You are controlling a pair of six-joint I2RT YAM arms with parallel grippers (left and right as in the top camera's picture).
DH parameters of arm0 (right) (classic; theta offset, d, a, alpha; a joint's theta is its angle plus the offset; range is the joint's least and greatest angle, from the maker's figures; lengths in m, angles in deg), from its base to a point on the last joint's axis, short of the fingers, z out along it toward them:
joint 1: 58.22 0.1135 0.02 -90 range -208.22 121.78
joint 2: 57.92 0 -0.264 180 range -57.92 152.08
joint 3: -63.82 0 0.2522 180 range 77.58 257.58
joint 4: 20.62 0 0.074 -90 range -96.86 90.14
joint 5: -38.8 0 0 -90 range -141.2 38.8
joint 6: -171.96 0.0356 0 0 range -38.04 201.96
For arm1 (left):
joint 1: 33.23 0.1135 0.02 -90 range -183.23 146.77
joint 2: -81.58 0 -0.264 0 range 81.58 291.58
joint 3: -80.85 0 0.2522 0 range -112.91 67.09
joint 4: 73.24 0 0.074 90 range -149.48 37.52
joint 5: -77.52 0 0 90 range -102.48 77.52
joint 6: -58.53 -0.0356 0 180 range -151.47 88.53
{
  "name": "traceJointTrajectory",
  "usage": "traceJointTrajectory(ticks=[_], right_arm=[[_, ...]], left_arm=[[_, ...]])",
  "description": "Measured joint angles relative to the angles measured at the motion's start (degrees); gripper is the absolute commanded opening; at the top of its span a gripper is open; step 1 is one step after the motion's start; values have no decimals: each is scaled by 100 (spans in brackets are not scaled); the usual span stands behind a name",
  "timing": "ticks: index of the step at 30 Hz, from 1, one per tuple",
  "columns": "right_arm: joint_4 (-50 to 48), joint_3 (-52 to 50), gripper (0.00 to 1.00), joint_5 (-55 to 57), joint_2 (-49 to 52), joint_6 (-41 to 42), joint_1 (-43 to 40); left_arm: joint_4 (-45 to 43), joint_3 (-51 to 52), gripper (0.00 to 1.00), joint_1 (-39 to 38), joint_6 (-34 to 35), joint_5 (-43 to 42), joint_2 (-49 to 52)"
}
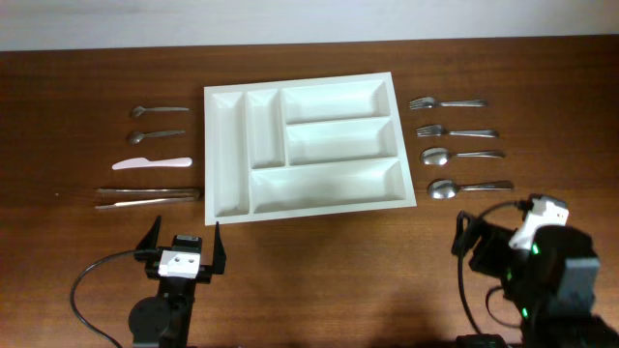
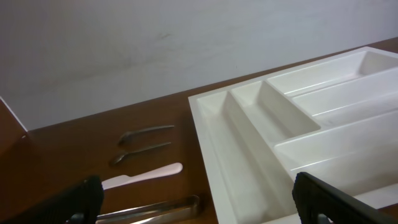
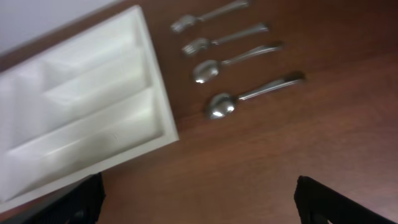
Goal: Pack container
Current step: 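Lower the right gripper over the large spoon's handle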
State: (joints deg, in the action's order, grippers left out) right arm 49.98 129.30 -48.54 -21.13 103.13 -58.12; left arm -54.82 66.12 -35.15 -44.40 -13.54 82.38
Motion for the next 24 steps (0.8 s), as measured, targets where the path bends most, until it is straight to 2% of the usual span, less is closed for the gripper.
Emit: traceJointTrajectory(ticks=[5,10,16,19,22,24], right_arm=[[-190,131,99,649,1207,380,0],[-260,925,99,1252,2638,487,0],[-450,1349,99,1032,3187,428,0],[-979,1355,95,918,3340,463,0],[-1233,1368,93,861,3565,935,0],[-1213,1379,93,863,3777,1578,0]], left_arm=[[-2,0,99,0,0,0,0],[0,2,99,0,0,-2,4],[-2,2,99,0,0,0,4],[-2,2,99,0,0,0,4],[-2,2,99,0,0,0,4],[0,2,99,0,0,0,4]])
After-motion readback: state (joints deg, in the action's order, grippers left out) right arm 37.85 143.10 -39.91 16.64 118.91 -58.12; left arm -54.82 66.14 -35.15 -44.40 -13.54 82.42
